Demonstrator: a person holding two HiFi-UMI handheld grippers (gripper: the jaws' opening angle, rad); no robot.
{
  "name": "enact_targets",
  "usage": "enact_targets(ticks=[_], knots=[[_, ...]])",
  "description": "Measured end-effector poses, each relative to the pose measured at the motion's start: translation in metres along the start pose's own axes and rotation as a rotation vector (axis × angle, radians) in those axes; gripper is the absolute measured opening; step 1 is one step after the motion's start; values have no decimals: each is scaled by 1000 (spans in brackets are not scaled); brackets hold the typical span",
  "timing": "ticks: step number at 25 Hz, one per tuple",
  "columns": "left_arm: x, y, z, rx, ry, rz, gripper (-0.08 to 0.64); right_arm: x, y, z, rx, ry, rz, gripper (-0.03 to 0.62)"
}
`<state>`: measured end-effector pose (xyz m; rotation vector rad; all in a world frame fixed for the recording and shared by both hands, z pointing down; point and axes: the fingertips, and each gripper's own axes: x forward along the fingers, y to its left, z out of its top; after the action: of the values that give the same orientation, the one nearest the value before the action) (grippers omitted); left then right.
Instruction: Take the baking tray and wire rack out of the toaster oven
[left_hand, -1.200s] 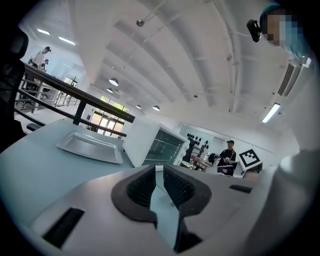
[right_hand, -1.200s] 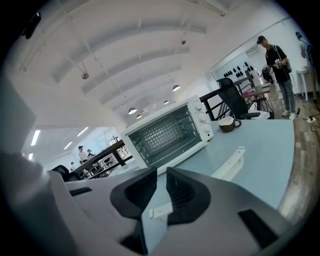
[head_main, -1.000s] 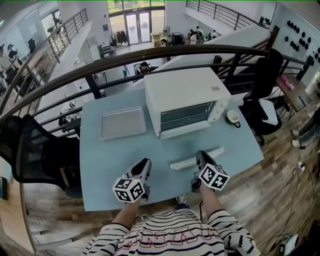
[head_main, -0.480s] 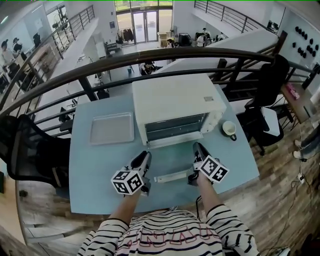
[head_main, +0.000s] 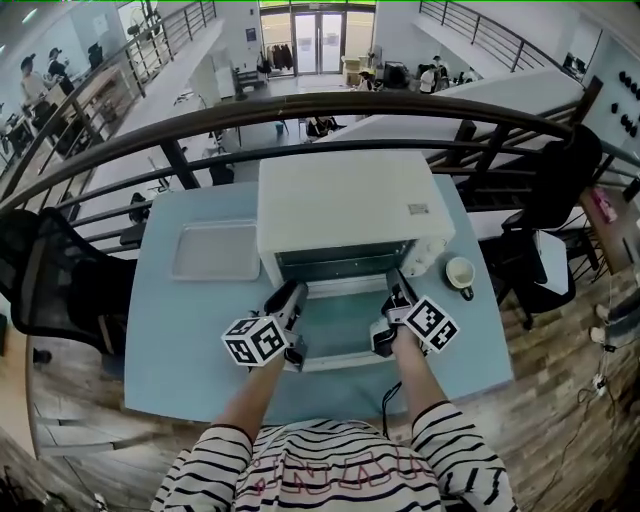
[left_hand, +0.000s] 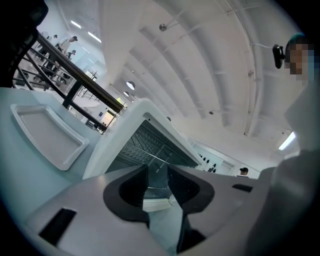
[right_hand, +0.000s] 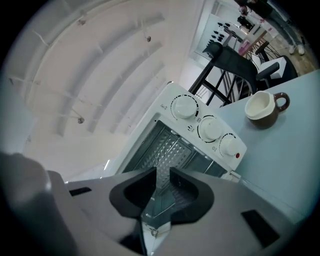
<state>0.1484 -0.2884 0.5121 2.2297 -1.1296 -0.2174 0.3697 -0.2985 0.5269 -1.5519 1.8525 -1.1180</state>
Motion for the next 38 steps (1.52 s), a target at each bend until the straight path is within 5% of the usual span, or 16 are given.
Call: enact_targets(ticks=[8, 17, 25, 29, 38], knots=[[38, 16, 5, -123, -58, 60, 152, 31, -11, 10, 118, 14, 34, 118], [62, 34, 15, -349, -144, 99, 173, 72, -10, 22, 246, 11, 85, 129], [67, 46, 19, -413, -167, 102, 173, 101, -6, 22, 325, 19, 126, 127], [63, 47, 18, -448, -170, 90, 173, 104, -4, 23, 377, 19, 152, 54], [62, 41, 21, -491, -176, 54, 173, 89, -3, 19, 374, 38, 130, 35]])
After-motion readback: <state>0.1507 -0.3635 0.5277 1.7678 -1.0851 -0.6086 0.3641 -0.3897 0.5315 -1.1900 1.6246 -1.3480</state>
